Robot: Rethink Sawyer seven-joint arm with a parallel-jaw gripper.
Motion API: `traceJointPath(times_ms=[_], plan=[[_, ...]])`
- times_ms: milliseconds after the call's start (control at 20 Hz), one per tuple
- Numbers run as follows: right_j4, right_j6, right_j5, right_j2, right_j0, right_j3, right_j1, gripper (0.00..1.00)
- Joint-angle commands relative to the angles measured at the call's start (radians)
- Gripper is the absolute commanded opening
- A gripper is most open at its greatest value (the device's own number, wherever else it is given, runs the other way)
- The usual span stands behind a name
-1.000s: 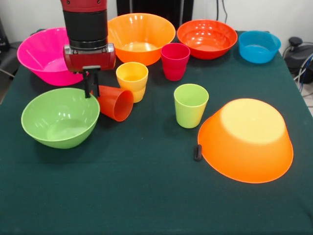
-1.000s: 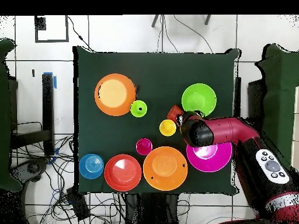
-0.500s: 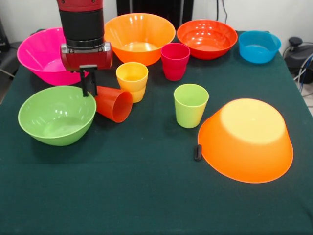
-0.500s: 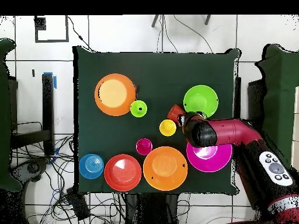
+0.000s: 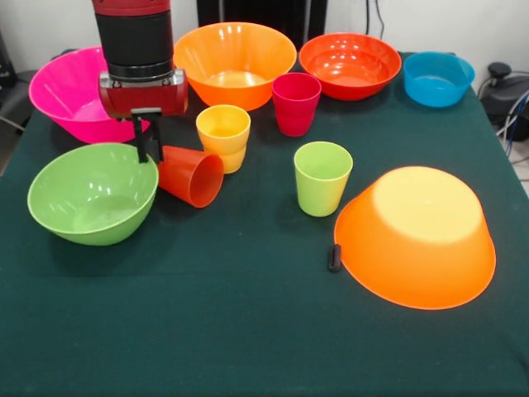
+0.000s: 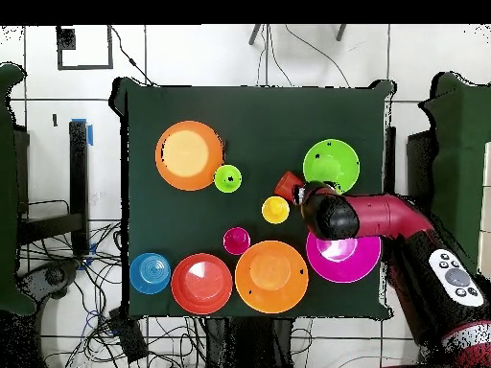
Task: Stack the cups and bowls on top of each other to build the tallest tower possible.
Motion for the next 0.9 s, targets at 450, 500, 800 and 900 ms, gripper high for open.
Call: traceJointPath(times_ms=[450, 500, 800, 900], plan=[[0.063, -0.143, 0.159, 0.096, 0.056, -0.204, 0.06, 0.0], [0.063, -0.144, 0.16, 0.097, 0.058, -0.207, 0.058, 0.0], [0.068, -0.14, 0.172, 0.104, 0.062, -0.212, 0.044, 0.0], [0.072, -0.135, 0.173, 0.104, 0.061, -0.203, 0.037, 0.0]])
